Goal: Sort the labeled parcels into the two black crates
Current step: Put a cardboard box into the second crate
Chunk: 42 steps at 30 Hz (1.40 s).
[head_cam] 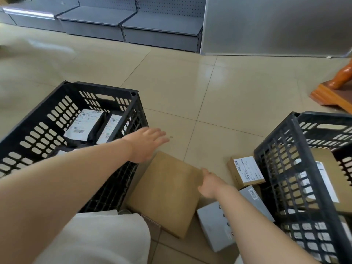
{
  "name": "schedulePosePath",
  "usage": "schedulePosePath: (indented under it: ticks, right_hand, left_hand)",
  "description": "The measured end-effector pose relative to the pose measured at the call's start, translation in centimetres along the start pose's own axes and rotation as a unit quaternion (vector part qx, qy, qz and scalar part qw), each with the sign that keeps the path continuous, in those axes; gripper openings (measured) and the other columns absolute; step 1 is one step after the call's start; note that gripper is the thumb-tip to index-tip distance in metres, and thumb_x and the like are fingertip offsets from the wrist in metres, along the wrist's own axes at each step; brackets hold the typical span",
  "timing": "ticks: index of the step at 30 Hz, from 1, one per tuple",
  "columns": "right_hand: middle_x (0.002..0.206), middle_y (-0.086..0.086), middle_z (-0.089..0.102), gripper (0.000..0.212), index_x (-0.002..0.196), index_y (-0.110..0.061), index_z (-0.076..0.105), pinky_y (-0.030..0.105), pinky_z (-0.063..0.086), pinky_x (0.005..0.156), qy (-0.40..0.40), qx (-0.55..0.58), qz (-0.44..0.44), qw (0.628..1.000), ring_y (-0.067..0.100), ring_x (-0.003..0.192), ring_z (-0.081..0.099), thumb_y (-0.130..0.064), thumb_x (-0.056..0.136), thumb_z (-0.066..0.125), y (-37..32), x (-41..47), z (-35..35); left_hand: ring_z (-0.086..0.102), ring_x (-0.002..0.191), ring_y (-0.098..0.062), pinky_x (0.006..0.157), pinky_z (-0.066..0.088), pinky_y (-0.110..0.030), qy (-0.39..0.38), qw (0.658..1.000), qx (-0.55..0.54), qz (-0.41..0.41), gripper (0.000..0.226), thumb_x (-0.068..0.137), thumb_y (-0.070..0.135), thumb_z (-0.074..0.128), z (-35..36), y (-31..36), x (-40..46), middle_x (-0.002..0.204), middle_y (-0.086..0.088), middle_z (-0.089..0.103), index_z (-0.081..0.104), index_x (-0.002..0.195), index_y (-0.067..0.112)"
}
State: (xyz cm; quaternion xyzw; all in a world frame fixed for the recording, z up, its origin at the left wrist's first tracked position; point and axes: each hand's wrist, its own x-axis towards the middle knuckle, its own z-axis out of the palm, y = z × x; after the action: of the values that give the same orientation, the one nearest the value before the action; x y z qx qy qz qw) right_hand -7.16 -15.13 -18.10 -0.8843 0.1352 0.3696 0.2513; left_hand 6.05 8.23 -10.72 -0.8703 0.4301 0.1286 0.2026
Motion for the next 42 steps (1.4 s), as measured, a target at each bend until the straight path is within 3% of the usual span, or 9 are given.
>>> schedulePosePath:
  ticks: [4,8,13,16,18,21,29,34,42]
  right_hand:
    - [0.140,0.010,0.053,0.057,0.150,-0.004,0.032,0.033,0.042,0.105,-0.052,0.055,0.028,0.997,0.028,0.127,0.052,-0.018,0.098,0.049,0.6,0.3,-0.2]
    - [0.122,0.011,0.059,0.049,0.135,-0.006,0.046,0.029,0.044,0.089,-0.010,0.151,0.067,0.986,0.026,0.106,0.057,-0.023,0.090,0.050,1.3,0.8,-0.1]
    - [0.106,0.008,0.055,0.026,0.112,-0.007,0.055,0.033,0.047,0.089,-0.012,0.265,0.113,0.958,0.026,0.101,0.055,-0.022,0.091,0.052,1.5,0.1,2.0]
    - [0.115,0.009,0.066,0.055,0.118,-0.006,0.062,0.036,0.051,0.099,-0.020,0.344,0.122,0.931,0.026,0.106,0.062,-0.030,0.070,0.053,1.6,2.2,5.5]
    - [0.115,0.009,0.067,0.048,0.120,-0.008,0.063,0.032,0.051,0.093,-0.019,0.418,0.132,0.899,0.024,0.105,0.063,-0.025,0.076,0.056,0.9,2.5,7.5]
    - [0.114,0.007,0.065,0.043,0.122,-0.008,0.057,0.030,0.046,0.077,0.030,0.502,0.149,0.851,0.024,0.101,0.061,-0.023,0.082,0.060,-0.7,0.5,7.9]
    - [0.122,0.004,0.064,0.057,0.133,-0.023,0.052,0.041,0.051,0.094,0.065,0.601,0.147,0.783,0.026,0.107,0.062,-0.043,0.080,0.057,-0.2,1.9,6.0]
    - [0.130,-0.002,0.050,0.049,0.140,-0.022,0.045,0.049,0.038,0.110,0.129,0.623,0.117,0.763,0.023,0.117,0.047,-0.049,0.099,0.042,-2.6,0.3,1.4]
    - [0.124,-0.003,0.064,0.061,0.116,-0.023,0.063,0.047,0.043,0.097,0.143,0.708,0.072,0.688,0.020,0.117,0.055,-0.071,0.093,0.031,-1.2,0.9,-4.2]
  left_hand:
    - [0.006,0.152,-0.028,0.122,0.016,-0.045,-0.066,0.985,-0.148,-0.055,0.077,0.097,0.031,0.050,1.5,4.0,2.1,0.165,-0.006,0.003,0.004,0.158,0.021]
    - [0.027,0.145,-0.031,0.117,0.028,-0.043,0.023,0.760,-0.547,-0.350,0.069,0.097,0.033,0.053,6.5,9.3,1.9,0.160,-0.010,0.027,0.020,0.156,0.020]
    - [0.015,0.149,-0.035,0.118,0.020,-0.044,-0.098,0.679,-0.534,-0.495,0.078,0.098,0.041,0.050,12.0,12.0,-1.1,0.163,-0.014,0.015,0.007,0.158,0.017]
    - [0.033,0.140,-0.040,0.113,0.031,-0.045,-0.066,0.553,-0.640,-0.530,0.070,0.100,0.037,0.047,12.5,11.6,-0.4,0.157,-0.019,0.028,0.016,0.157,0.013]
    - [0.038,0.137,-0.040,0.112,0.034,-0.046,-0.033,0.493,-0.672,-0.551,0.067,0.099,0.038,0.046,12.5,11.0,0.0,0.155,-0.018,0.033,0.022,0.156,0.013]
    - [0.034,0.138,-0.042,0.114,0.031,-0.046,-0.046,0.494,-0.658,-0.566,0.066,0.099,0.041,0.046,12.4,10.5,-0.4,0.158,-0.019,0.021,0.023,0.156,0.015]
    - [0.026,0.141,-0.038,0.114,0.026,-0.044,-0.062,0.511,-0.635,-0.576,0.060,0.101,0.043,0.030,11.8,9.8,0.0,0.154,-0.023,0.028,0.033,0.152,0.010]
    - [0.039,0.133,-0.039,0.112,0.032,-0.051,0.045,0.392,-0.701,-0.594,0.064,0.098,0.053,0.031,10.3,8.3,0.7,0.148,-0.020,0.039,0.039,0.148,0.015]
    - [0.061,0.108,-0.029,0.099,0.049,-0.041,0.143,0.223,-0.829,-0.492,0.067,0.098,0.061,0.029,7.5,5.8,2.3,0.121,-0.009,0.064,0.059,0.130,0.011]
